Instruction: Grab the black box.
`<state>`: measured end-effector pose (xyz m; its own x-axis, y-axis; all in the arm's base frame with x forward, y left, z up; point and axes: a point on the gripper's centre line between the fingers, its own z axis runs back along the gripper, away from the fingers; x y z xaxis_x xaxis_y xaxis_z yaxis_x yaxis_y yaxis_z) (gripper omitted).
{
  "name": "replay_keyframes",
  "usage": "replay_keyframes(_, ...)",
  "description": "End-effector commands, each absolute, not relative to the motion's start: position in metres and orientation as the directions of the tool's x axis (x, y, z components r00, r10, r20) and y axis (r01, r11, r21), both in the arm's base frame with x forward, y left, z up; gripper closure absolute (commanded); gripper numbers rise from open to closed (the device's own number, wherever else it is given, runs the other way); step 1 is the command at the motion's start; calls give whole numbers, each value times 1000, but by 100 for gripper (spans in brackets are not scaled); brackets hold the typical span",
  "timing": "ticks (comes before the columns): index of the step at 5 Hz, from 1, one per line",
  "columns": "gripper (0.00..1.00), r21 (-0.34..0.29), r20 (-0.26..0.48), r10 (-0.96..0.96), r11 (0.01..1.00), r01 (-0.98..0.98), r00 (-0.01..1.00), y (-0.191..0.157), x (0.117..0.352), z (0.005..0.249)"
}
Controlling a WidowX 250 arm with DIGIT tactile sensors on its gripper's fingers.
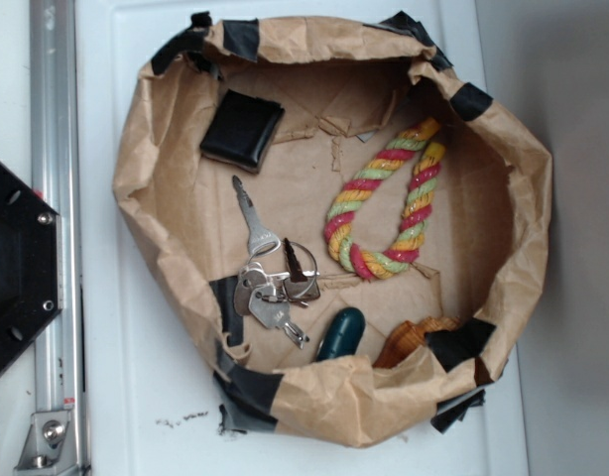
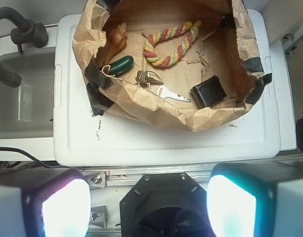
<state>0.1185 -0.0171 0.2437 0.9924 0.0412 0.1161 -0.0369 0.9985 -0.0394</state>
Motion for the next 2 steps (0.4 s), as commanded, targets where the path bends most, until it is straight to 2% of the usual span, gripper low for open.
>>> replay_keyframes(1,0,-39,116,41,999,-37,992,-17,119,244)
replay_keyframes(2,0,-45,124,234,972,-230,964,-4,167,229)
